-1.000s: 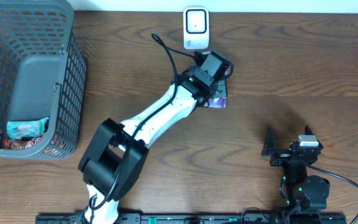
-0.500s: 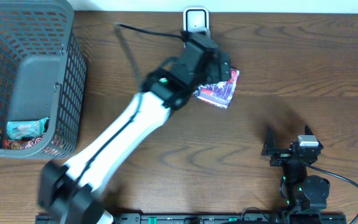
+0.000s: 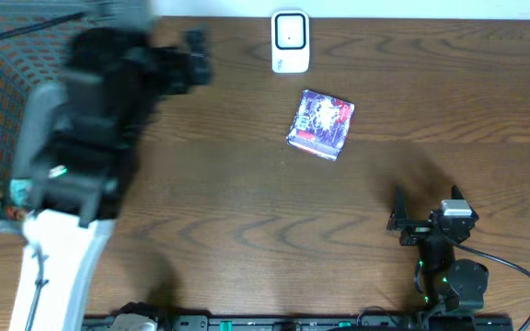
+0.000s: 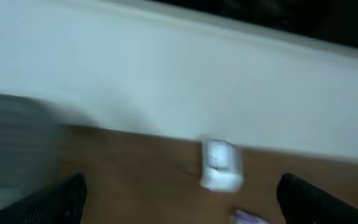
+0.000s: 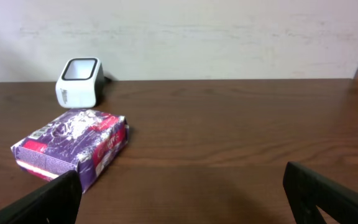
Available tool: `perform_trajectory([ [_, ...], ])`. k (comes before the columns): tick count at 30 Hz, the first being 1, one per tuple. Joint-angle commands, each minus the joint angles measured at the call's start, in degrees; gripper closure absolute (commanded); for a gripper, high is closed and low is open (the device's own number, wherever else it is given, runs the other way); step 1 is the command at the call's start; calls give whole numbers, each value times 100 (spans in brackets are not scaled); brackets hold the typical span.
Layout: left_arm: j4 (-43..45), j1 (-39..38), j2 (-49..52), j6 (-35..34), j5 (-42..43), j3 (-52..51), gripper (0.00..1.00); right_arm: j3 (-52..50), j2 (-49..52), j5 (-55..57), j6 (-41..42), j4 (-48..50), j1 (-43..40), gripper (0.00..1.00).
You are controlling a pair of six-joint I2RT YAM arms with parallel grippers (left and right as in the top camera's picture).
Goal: Scan the item barcode
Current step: 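Reach the left gripper back into the basket toward the green wipes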
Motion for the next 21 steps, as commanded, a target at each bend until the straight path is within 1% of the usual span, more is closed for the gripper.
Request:
perform_trajectory([
  [1,-214,1279,-232,243,-59,52,2,-22,-22,9,-24,-7,46,1],
  [3,-330,1788,-175,245,-109,52,2,-22,-22,9,-22,-4,46,1],
  [5,-483,2273,-63,236,-428,52,2,-22,-22,9,-22,-7,46,1],
  [7,-662,2745,114,-35,-861,52,2,-22,-22,9,-22,-7,46,1],
  [9,-846,3099,304,-302,-999,52,2,-22,-22,9,-22,-4,46,1],
  [14,-1519,3700,898,-887,-999,52,2,-22,-22,9,-22,-4,46,1],
  [17,-2024,3886,1333,-1064,-1005,52,2,-22,-22,9,-22,-7,46,1],
  [18,-2306,3967,1556,-1462,-1115,52,2,-22,-22,9,-22,-4,46,1],
  [19,-2763,4052,1871,-2267,-1425,50,2,-22,-22,9,-24,-4,46,1],
  [21,-3119,4118,2247,-2841,-1558,50,2,-22,-22,9,-22,-7,46,1],
])
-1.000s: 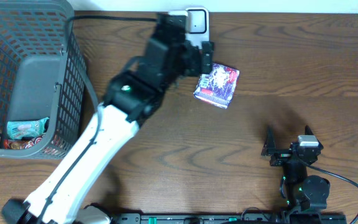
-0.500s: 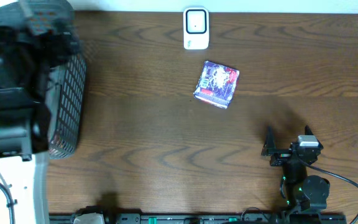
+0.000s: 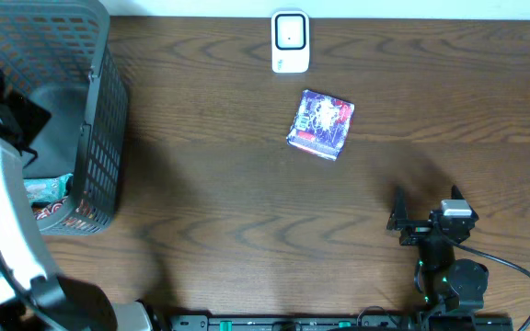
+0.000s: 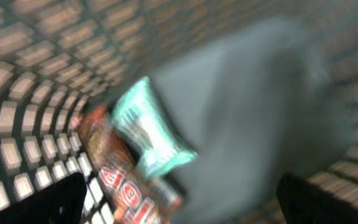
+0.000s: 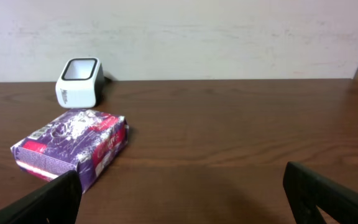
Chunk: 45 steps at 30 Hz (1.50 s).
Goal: Scan the item barcode
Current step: 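Reach the left gripper back into the basket toward the green wipes, then grasp the green wipes pack with the left gripper and lift it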
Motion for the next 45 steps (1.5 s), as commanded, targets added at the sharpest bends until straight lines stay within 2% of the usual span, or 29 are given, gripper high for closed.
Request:
perform_trajectory([
  [1,-417,140,640,-1366,-459,22,2,-22,-24,9,-22,-7,46,1],
  [6,-560,140,1283,-1403,-476,-103,2,-22,-24,9,-22,-4,46,1],
  [9,-533,140,1497,-1709,-675,-240,2,-22,-24,9,-22,-7,46,1],
  [20,138,157,2072,-1749,-1062,-295,0,-22,-24,9,-22,-7,46,1],
  [25,402,168,2293,-1751,-1058,-295,18,-22,-24,9,-22,-4,46,1],
  [35,391,168,2949,-1731,-1060,-306,18,-22,-24,9,-22,-7,46,1],
  [36,350,168,2992,-1727,-1060,-306,20,-22,-24,9,-22,-4,46,1],
  [41,293,168,2916,-1631,-1062,-286,62,-22,-24,9,-24,-4,46,1],
  [43,280,166,2761,-1451,-1093,-245,72,-22,-24,9,-24,-4,46,1],
  [45,254,162,2533,-1425,-1104,-188,75,-22,-24,9,-22,-4,46,1],
])
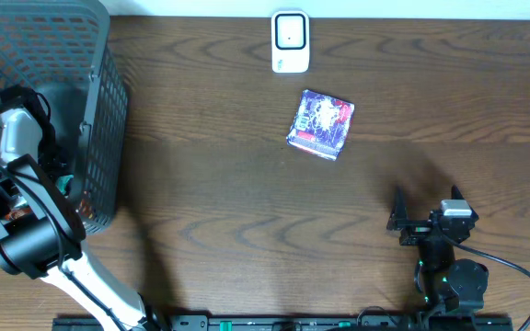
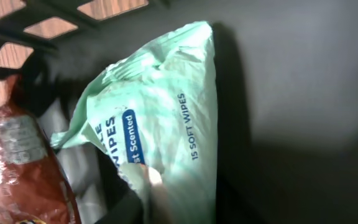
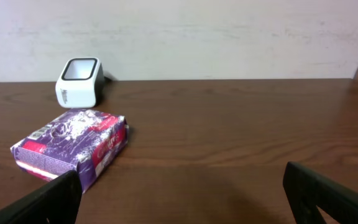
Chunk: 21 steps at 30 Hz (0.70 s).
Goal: Scan the item barcode
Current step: 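Grasp the green wipes pack with the left gripper and lift it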
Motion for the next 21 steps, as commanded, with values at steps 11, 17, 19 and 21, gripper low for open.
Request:
perform_trajectory([
  [11,704,-245,-2844,90,970,166,92,-22,-24,9,-22,-4,46,1],
  [17,1438,-767,-3729,96,2712,166,93,-22,-24,9,-22,-7,46,1],
  [19,1486,-1091,-3891,116,3073,166,93,-22,-24,9,-22,-7,46,1],
  [21,1558,-1517,-4037,125,3195,166,92,-22,-24,9,-22,-4,46,1],
])
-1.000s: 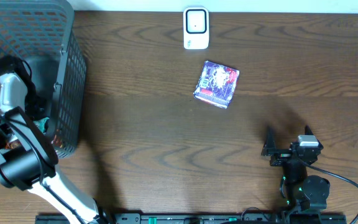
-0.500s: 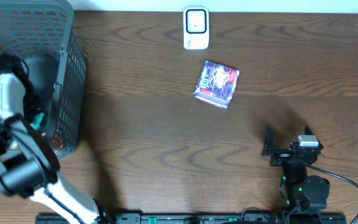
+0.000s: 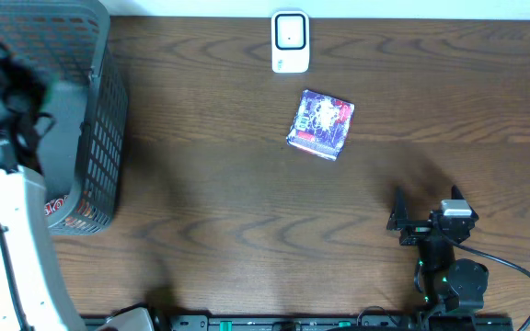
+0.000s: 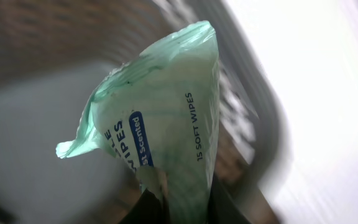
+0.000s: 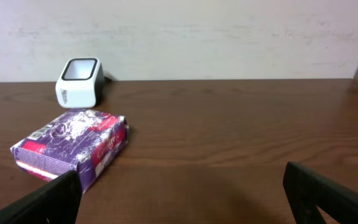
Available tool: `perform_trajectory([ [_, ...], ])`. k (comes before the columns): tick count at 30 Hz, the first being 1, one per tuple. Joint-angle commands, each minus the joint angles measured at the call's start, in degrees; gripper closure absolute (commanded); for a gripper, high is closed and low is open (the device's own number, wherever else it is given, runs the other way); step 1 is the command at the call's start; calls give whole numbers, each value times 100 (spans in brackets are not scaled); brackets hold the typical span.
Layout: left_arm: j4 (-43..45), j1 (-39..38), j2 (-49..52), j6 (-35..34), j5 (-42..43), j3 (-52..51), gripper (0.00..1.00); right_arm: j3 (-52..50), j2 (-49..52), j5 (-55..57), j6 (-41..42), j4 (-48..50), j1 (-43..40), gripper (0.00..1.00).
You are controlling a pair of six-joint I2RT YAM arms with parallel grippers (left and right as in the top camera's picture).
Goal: Scan the item barcode
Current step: 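Grasp the green wipes pack with the left gripper and lift it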
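Observation:
A pale green pack of soft wipes [image 4: 166, 118] is pinched between the fingers of my left gripper [image 4: 179, 202], which is shut on it. The pack hangs near the rim of the grey mesh basket [image 3: 99, 110] at the table's left end; the left arm [image 3: 7, 101] is blurred there in the overhead view. The white barcode scanner [image 3: 290, 41] stands at the far middle edge, also visible in the right wrist view [image 5: 78, 82]. My right gripper [image 3: 428, 221] rests open near the front right with nothing between its fingers [image 5: 42, 202].
A purple box [image 3: 320, 123] lies on the wooden table just in front and to the right of the scanner, and the right wrist view shows the box [image 5: 73, 146] too. A red-brown packet [image 3: 63, 207] lies in the basket's near corner. A white wall runs behind the table.
My left gripper, shut on the wipes pack low inside the basket, now holds it higher, with the basket rim and bright wall behind it. The right arm has not moved.
My left gripper was open above the table's left part, facing the scanner. Then it was open over the basket, above the wipes and a red-brown packet. Then it was shut on the wipes pack inside the basket, and now holds it up by the rim.

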Motion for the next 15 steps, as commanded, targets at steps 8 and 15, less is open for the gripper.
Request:
perform_trajectory([
  [8,997,-2393,-197,1775,844,83,93,-20,-24,9,-22,-7,46,1],
  [15,946,-3652,376,3252,846,0,92,-20,-24,9,-22,-9,46,1],
])
